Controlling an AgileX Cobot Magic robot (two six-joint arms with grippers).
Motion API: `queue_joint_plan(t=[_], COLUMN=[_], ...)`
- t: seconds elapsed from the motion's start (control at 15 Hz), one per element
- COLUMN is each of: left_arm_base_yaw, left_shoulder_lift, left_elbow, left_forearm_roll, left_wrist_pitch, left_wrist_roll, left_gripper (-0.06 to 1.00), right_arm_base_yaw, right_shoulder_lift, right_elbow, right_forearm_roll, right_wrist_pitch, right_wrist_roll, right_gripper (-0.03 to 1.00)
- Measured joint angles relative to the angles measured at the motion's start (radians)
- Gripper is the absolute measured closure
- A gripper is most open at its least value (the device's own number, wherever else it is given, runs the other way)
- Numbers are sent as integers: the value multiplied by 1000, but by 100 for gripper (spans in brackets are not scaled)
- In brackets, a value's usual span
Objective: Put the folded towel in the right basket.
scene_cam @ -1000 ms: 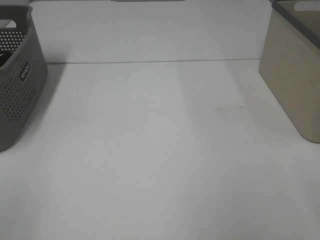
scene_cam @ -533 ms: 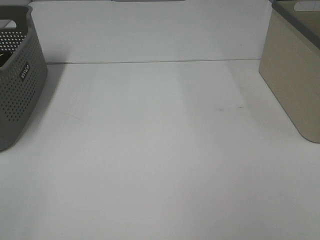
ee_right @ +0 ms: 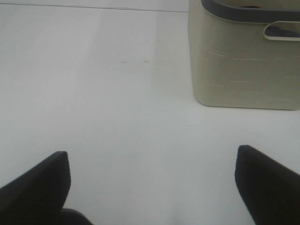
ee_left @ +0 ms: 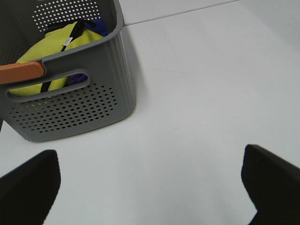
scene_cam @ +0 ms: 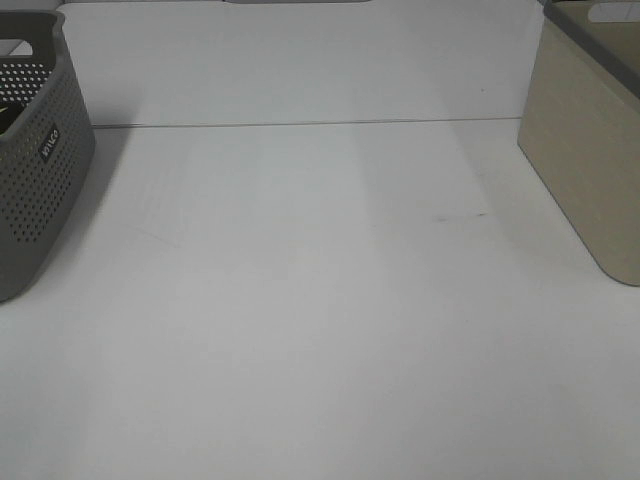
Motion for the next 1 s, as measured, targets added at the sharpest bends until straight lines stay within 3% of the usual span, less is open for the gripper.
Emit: queue_joint_plan(t=[1.0], left_arm_base_yaw=[0], left_shoulder_lift=[0], left_elbow=[0], left_forearm_roll=[0], left_wrist_pitch=[0], left_wrist_roll=[0], left_gripper=[-4], right_arm_base_yaw=[0], right_shoulder_lift=[0], right_elbow=[0], right_forearm_roll=[-12], right_wrist_pitch=[0], right_wrist_roll=[0], right_gripper=[9])
